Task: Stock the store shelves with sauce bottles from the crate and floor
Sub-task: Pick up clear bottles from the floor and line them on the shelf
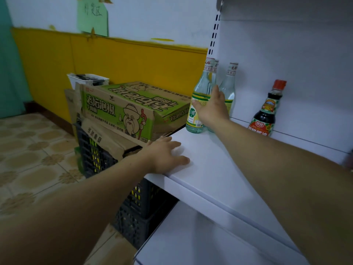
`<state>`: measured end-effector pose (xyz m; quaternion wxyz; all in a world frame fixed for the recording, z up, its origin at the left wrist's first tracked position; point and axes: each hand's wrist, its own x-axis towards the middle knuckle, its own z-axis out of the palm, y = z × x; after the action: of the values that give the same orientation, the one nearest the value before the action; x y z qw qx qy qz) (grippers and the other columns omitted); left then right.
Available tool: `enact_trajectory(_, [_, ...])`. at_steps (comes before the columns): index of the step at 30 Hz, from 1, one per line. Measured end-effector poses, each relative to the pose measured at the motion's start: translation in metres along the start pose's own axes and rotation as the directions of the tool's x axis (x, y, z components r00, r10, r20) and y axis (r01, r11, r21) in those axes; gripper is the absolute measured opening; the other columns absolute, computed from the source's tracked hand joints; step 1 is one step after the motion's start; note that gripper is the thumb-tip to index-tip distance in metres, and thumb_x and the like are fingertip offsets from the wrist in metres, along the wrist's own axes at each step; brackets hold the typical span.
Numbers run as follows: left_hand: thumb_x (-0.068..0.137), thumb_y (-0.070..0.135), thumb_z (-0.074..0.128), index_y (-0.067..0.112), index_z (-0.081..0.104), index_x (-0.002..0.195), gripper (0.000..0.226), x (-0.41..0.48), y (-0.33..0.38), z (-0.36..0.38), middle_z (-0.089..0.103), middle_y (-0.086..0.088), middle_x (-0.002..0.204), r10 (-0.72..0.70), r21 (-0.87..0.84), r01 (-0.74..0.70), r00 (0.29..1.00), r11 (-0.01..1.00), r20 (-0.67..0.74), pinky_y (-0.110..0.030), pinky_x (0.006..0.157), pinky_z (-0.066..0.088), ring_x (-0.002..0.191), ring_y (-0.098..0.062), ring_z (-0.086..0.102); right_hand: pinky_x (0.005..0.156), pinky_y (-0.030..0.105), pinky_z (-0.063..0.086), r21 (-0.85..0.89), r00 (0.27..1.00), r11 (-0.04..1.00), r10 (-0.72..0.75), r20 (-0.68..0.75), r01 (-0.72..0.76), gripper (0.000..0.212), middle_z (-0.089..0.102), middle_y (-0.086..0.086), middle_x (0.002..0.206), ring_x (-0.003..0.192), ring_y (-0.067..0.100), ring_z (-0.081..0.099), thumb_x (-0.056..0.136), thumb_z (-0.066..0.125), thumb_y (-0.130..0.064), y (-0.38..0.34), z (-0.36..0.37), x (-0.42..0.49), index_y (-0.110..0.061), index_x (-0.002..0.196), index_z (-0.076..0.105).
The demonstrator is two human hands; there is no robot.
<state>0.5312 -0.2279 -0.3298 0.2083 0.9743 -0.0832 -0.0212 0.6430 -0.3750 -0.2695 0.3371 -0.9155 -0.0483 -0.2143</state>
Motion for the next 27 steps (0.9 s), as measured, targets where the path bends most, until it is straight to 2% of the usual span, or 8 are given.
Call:
enact_trajectory(4, [0.086,0.061,0.051,0.032,0.028,0.148,0.073,-0.030,-0.006,-0.028,0.013,0.001,0.160,-0.058,-0.003,0.058,0.998,0.998,-0.024,-0.051,0.116,0.015,0.146,-0.022,0.015,0.112,0.048,0.033,-0.101,0.995,0.993,-0.057,0.086,0.066,0.081,0.023,0.012,0.157,0.142,0.033,0.028,0.091,0.053,-0.056,-0.014,-0.022,-0.032,-0.015,0.152,0.019])
enact_trajectory(8, [0.088,0.061,0.050,0.027,0.023,0.150,0.075,-0.085,-0.013,-0.055,0.012,0.000,0.160,-0.141,0.011,0.141,0.989,0.990,-0.035,-0.049,0.114,0.022,0.145,-0.025,0.016,0.114,0.041,0.024,-0.128,0.974,0.981,-0.120,0.193,0.146,0.080,0.012,0.007,0.162,0.147,0.028,0.017,0.095,0.048,-0.055,-0.044,-0.040,-0.073,-0.015,0.155,0.014])
enact_trajectory(12, [0.088,0.056,0.054,0.024,0.023,0.151,0.077,-0.152,-0.016,-0.067,0.019,-0.001,0.158,-0.242,-0.093,0.234,0.966,0.968,-0.095,-0.036,0.102,0.035,0.139,-0.025,0.031,0.114,0.044,0.027,-0.077,0.935,0.976,-0.172,0.310,0.205,0.079,0.013,0.006,0.162,0.147,0.029,0.019,0.094,0.047,-0.058,-0.089,-0.042,-0.123,-0.018,0.155,0.015])
enact_trajectory(17, [0.088,0.055,0.055,0.022,0.024,0.151,0.077,-0.243,-0.033,-0.066,0.018,-0.003,0.159,-0.376,-0.046,0.373,0.916,0.927,-0.143,-0.039,0.114,0.026,0.144,-0.024,0.021,0.113,0.046,0.032,0.008,0.838,0.954,-0.266,0.477,0.298,0.078,0.018,0.005,0.161,0.145,0.031,0.024,0.093,0.046,-0.060,-0.150,-0.027,-0.197,-0.021,0.155,0.018])
enact_trajectory(21, [0.088,0.048,0.059,0.023,0.026,0.149,0.074,-0.323,-0.052,-0.058,0.023,-0.001,0.157,-0.494,-0.095,0.485,0.848,0.869,-0.192,-0.035,0.112,0.026,0.143,-0.023,0.025,0.109,0.043,0.033,0.079,0.732,0.905,-0.386,0.561,0.417,0.075,0.020,0.005,0.161,0.143,0.031,0.027,0.095,0.043,-0.059,-0.192,-0.015,-0.257,-0.020,0.155,0.018])
enact_trajectory(27, [0.087,0.047,0.061,0.025,0.026,0.149,0.075,-0.421,-0.087,-0.045,0.026,-0.002,0.156,-0.708,-0.208,0.676,0.671,0.707,-0.222,-0.037,0.112,0.027,0.141,-0.023,0.028,0.111,0.043,0.035,0.159,0.573,0.810,-0.523,0.631,0.565,0.076,0.024,0.006,0.160,0.142,0.031,0.031,0.094,0.043,-0.062,-0.239,0.018,-0.326,-0.020,0.154,0.020])
